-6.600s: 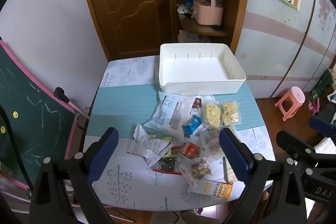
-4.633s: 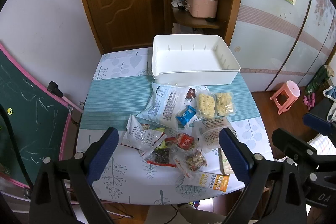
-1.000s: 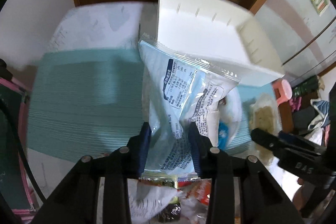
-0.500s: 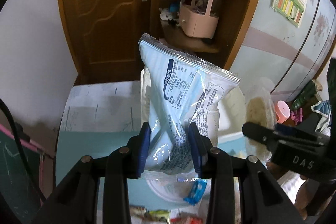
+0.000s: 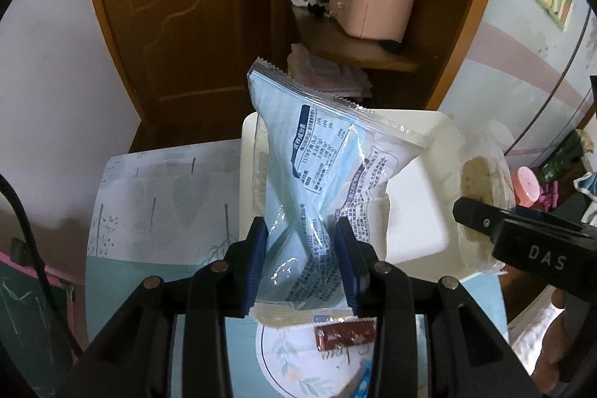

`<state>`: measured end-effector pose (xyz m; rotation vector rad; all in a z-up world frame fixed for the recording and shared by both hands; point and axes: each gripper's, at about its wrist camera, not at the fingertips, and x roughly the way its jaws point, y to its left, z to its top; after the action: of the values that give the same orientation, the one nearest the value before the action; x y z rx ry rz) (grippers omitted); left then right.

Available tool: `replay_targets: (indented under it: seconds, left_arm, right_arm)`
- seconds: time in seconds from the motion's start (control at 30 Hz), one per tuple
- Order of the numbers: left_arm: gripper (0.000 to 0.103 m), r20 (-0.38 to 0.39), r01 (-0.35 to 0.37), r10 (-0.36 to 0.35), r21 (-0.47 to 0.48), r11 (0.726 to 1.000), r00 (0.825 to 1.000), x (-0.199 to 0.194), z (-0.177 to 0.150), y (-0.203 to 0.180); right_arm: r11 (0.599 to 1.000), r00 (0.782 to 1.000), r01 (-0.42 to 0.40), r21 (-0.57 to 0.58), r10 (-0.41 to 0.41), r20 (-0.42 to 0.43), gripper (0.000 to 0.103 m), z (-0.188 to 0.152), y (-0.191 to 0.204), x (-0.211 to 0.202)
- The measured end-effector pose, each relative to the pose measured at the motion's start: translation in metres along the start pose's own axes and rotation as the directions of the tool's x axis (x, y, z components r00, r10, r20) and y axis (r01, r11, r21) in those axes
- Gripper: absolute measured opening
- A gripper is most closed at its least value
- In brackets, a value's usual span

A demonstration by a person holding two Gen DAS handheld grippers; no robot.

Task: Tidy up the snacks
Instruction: 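Lift both bags and drop them into the white tray, opening both tools, then withdraw both tools from the tray toward the remaining snacks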

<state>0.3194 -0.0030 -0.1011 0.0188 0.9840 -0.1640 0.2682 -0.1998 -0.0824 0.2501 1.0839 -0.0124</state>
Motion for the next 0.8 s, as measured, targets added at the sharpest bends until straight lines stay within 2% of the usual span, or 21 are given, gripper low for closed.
replay_targets:
  seconds: [0.13, 0.17, 0.23, 0.27, 0.3, 0.4, 0.6, 0.8]
  left_arm:
    - [0.042, -0.032, -0.015, 0.015, -0.002, 1.0, 0.999, 0.018, 0.005, -0.002]
    - [0.048, -0.036, -0.019, 0.019, -0.006, 1.0, 0.999, 0.021, 0.006, -0.002]
    - [0.07, -0.032, -0.022, 0.022, -0.014, 1.0, 0.999, 0.022, 0.005, -0.002]
    - [0.085, -0.028, -0.017, 0.017, -0.015, 1.0, 0.999, 0.022, 0.006, -0.002]
    - [0.091, -0.02, -0.009, 0.008, -0.014, 1.0, 1.0, 0.021, 0.006, -0.003]
    - [0.093, -0.018, -0.006, 0.006, 0.0, 1.0, 1.0, 0.018, 0.006, -0.006]
    - [0.097, -0.016, -0.027, 0.027, 0.005, 1.0, 1.0, 0.009, 0.004, -0.011]
    - [0.1, -0.006, -0.027, 0.026, -0.028, 0.999, 1.0, -0.007, -0.002, -0.008]
  right_arm:
    - [1.0, 0.998, 0.003, 0.03, -0.001, -0.057, 0.057, 0.006, -0.007, 0.022]
    - [0.999, 0.998, 0.001, 0.038, 0.002, -0.066, 0.057, 0.007, -0.008, 0.025]
    - [0.999, 0.997, -0.011, 0.047, 0.015, -0.081, 0.058, 0.007, -0.011, 0.033]
    - [0.999, 0.996, -0.02, 0.05, 0.024, -0.088, 0.059, 0.007, -0.012, 0.034]
    - [0.998, 0.995, -0.028, 0.053, 0.033, -0.092, 0.061, 0.006, -0.013, 0.034]
    - [0.998, 0.995, -0.038, 0.059, 0.043, -0.085, 0.069, 0.003, -0.015, 0.031]
    - [0.994, 0.996, -0.069, 0.089, 0.074, -0.055, 0.069, -0.003, -0.02, 0.019]
    - [0.995, 0.996, -0.082, 0.061, 0.084, -0.023, 0.069, -0.01, -0.021, 0.001]
